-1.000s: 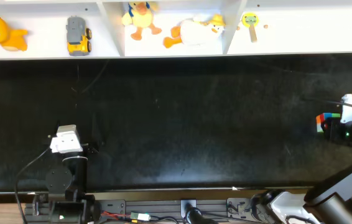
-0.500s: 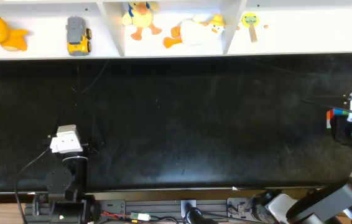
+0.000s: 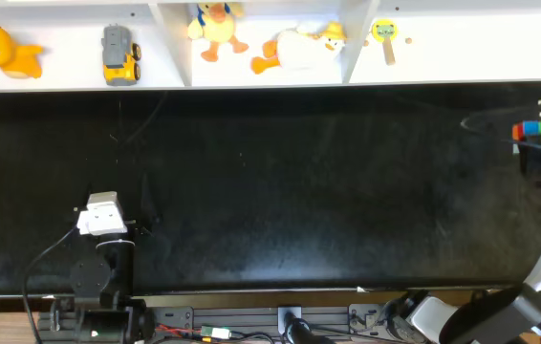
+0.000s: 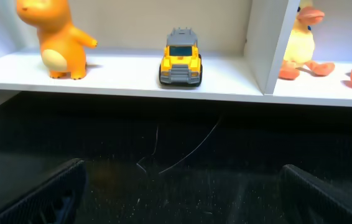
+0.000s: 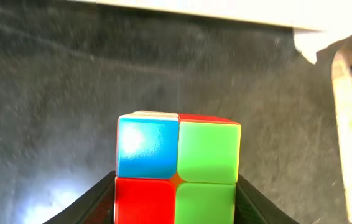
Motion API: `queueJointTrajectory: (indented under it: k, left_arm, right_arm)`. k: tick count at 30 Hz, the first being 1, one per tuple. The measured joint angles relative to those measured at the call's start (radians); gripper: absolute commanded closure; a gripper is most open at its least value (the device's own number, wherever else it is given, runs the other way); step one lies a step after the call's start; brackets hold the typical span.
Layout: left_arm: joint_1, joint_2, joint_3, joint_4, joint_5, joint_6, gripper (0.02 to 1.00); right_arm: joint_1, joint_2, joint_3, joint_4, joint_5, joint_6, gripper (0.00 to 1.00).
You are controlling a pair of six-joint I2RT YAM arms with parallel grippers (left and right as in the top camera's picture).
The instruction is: Store Toys
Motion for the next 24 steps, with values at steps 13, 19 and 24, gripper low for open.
queueJointTrajectory:
  k: [13, 19, 24]
  left_arm:
    - [0.0, 0.0, 0.0, 0.0, 0.0, 0.0, 0.02]
    - [0.0, 0.0, 0.0, 0.0, 0.0, 0.0, 0.02]
    - [0.0, 0.0, 0.0, 0.0, 0.0, 0.0, 0.02]
  right_arm:
    - [0.082, 0.113, 0.164, -0.055, 0.0, 0.05, 0.496]
    - [0.137, 0.16, 0.228, -0.056, 0.002, 0.062, 0.5]
    - [0.183, 0.207, 0.285, -0.056, 0.025, 0.072, 0.518]
